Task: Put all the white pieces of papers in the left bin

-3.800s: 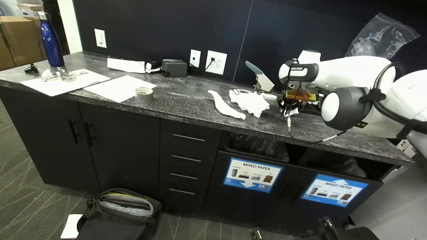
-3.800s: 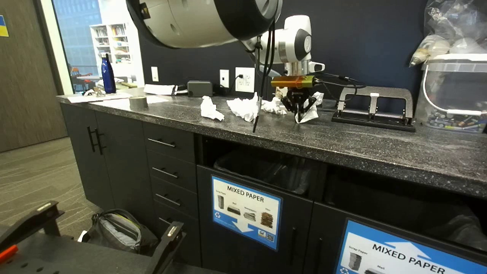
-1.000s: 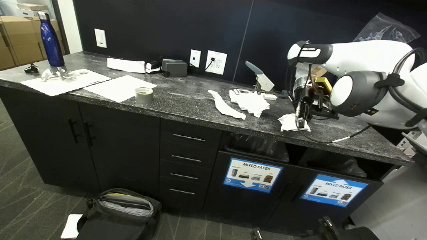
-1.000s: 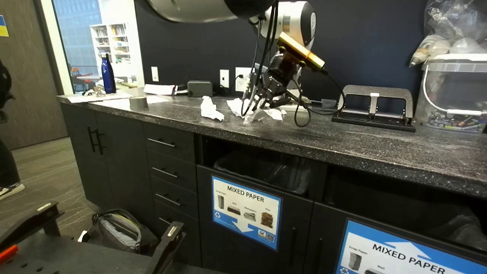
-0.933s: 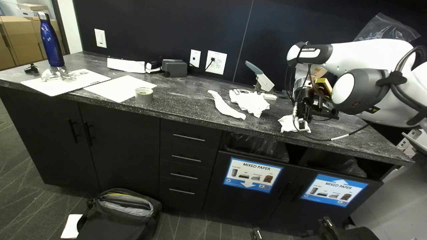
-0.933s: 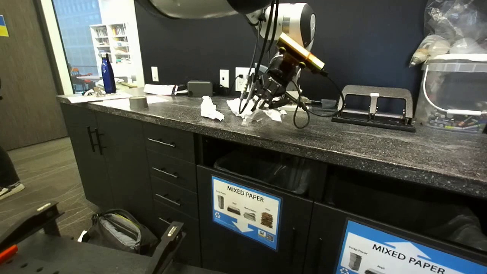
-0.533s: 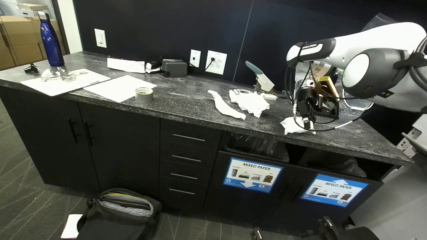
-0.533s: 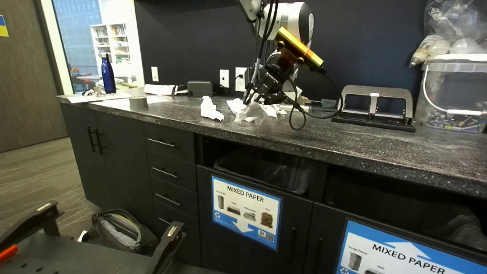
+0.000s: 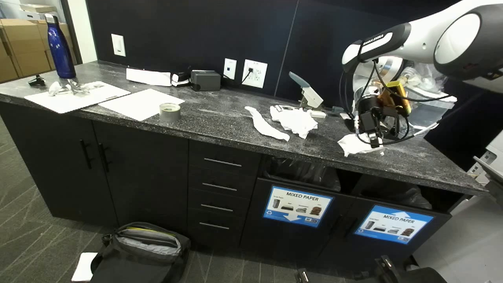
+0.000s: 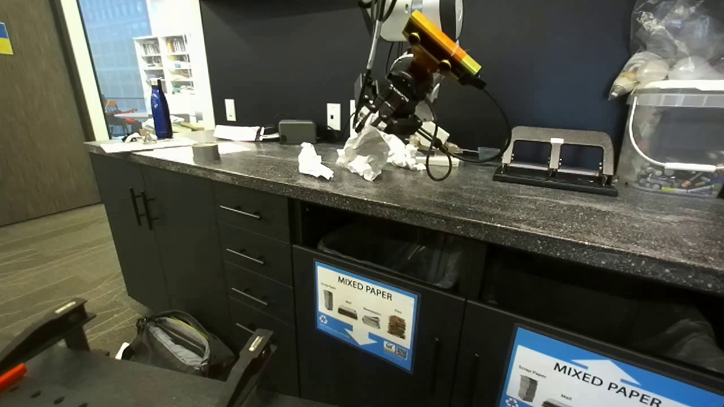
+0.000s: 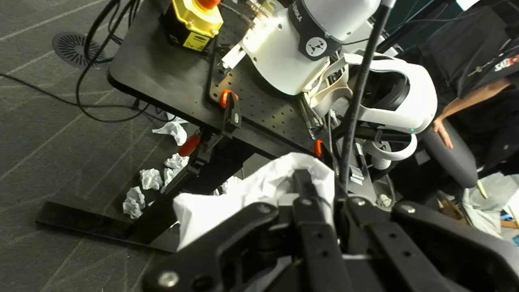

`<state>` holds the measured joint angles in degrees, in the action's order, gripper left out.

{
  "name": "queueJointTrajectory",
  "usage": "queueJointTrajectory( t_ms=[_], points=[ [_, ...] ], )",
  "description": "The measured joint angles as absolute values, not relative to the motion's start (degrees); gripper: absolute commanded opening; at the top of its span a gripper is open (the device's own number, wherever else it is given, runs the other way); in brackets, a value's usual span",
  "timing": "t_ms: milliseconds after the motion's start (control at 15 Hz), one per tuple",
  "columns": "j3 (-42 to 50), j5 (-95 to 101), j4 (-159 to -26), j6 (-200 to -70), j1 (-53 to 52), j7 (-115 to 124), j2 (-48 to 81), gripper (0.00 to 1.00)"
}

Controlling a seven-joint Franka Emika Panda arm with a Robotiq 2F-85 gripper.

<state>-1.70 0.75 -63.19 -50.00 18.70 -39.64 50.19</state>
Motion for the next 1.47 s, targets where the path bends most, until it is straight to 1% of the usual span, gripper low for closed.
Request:
queueJointTrajectory(
  t_ms=[600,1067,1200,1467],
  points=[
    [-1.7,6.0,-87.2,-69.7,17.4,-48.9,35.4,0.10],
    [-1.7,5.9,-108.1,-72.3,15.2,-56.7,25.8,0.10],
    [-1.7,4.7,-114.6,-74.9,14.0,-56.9,23.4,0.10],
    [-1.9,-2.1,-127.9,-91.4,10.6,-54.9,19.9,0.09]
  ],
)
